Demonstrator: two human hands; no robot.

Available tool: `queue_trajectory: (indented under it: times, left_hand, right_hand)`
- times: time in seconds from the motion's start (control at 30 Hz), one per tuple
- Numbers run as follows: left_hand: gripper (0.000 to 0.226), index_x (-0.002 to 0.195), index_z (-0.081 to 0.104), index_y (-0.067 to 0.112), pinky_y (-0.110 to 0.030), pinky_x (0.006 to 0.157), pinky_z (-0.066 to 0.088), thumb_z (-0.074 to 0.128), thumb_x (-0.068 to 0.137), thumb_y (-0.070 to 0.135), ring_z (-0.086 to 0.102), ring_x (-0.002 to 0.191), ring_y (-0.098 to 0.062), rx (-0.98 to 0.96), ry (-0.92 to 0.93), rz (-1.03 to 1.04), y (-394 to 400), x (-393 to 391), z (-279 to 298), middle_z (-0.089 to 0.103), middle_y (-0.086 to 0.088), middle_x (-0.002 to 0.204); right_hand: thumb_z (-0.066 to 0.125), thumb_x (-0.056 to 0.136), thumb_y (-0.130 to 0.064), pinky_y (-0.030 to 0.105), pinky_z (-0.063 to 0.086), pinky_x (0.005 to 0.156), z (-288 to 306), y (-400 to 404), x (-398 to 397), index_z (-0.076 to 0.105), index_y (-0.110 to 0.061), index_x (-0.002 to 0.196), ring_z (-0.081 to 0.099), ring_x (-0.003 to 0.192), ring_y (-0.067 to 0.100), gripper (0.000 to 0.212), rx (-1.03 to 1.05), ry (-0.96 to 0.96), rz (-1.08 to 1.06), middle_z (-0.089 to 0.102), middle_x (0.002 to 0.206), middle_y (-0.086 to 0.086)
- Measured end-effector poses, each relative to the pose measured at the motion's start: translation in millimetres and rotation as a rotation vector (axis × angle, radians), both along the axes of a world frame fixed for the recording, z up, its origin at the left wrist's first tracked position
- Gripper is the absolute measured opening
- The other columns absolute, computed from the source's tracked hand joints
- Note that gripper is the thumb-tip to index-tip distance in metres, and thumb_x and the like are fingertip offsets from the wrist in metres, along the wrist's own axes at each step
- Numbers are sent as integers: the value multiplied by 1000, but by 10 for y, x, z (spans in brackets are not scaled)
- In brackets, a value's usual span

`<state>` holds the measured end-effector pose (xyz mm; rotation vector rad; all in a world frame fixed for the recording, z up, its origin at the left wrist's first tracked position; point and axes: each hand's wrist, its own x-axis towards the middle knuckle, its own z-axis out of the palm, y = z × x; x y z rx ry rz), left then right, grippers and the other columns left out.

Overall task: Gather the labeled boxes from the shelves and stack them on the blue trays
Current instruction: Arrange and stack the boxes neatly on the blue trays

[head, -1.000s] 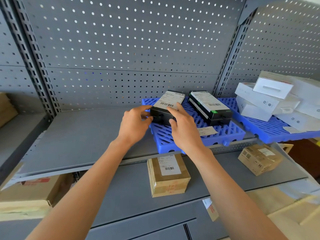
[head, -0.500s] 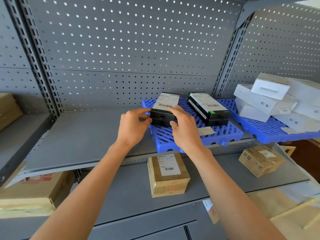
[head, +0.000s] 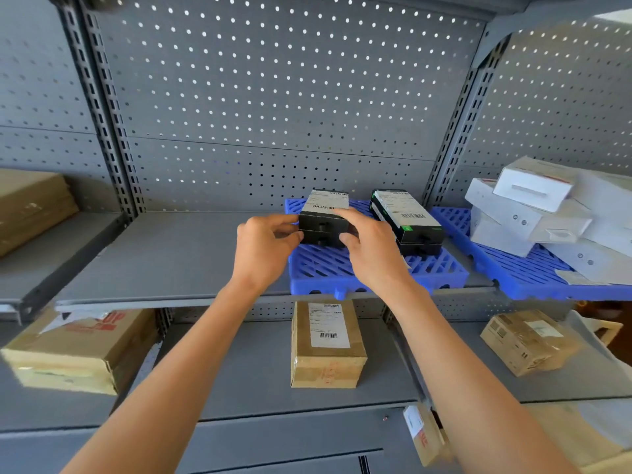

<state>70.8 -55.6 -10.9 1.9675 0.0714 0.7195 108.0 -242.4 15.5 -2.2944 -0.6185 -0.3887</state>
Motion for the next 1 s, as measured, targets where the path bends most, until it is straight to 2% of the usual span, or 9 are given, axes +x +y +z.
queue_trajectory:
  times: [0.1,0.2,0.27,0.37,0.53,0.6,0.7,0.9,1.0]
  left_hand:
    - [29,117,75,14,-19,89,56,75,88,11,72,85,2,-14,-9,23,-136,-55,74,78,5,93]
    - [29,118,74,13,-21,86,58,75,89,12,72,85,1,-11,-8,51,-291,-108,53,77,4,93]
    - [29,118,74,13,-21,84,58,75,89,13,71,84,3,-19,7,70,-378,-122,11,77,4,93]
    - [29,118,74,14,-11,78,55,75,89,13,70,83,5,-28,30,92,-474,-124,-49,77,4,93]
    - [34,122,72,17,0,72,47,77,87,18,70,84,2,47,57,141,-519,-121,-126,78,3,96]
    - [35,122,73,19,2,73,45,77,87,19,70,85,1,87,63,158,-511,-123,-136,78,4,97]
    - [35,122,72,19,4,77,39,77,87,16,69,88,1,153,62,176,-529,-144,-129,77,7,99]
    - [35,121,73,18,-16,90,52,76,87,11,70,89,0,166,37,177,-545,-164,-133,77,6,98]
    - [35,122,72,19,-24,92,55,77,87,16,70,91,0,156,44,171,-541,-153,-139,77,7,97]
  right_hand:
    - [53,101,-4,7,35,49,129,-175,19,52,-19,144,47,46,-7,46,-28,11,56,57,81,-7]
    - [55,100,-4,3,40,59,166,-315,83,54,-20,143,54,58,-5,46,-72,-4,84,58,101,-3]
    - [55,100,-5,11,46,61,125,-382,120,55,-22,142,57,60,6,46,-83,18,103,67,110,2]
    - [55,99,-1,4,38,59,27,-465,136,56,-19,141,50,59,-2,46,-58,32,154,62,135,0]
    - [54,98,2,9,42,92,-9,-537,90,56,-15,142,63,104,3,46,-37,54,202,51,148,0]
    - [55,98,1,-1,38,77,-8,-560,80,56,-14,141,54,76,-17,46,-33,47,208,50,149,1]
    - [55,99,0,-1,36,60,-23,-577,84,56,-13,141,39,51,-20,45,-15,41,220,50,150,3]
    - [53,100,-2,-1,36,60,-49,-579,127,53,-17,144,32,50,-12,46,-37,38,211,44,154,-1]
    - [54,100,-3,5,44,74,-72,-568,154,53,-19,144,55,73,-12,47,-58,6,215,44,154,-1]
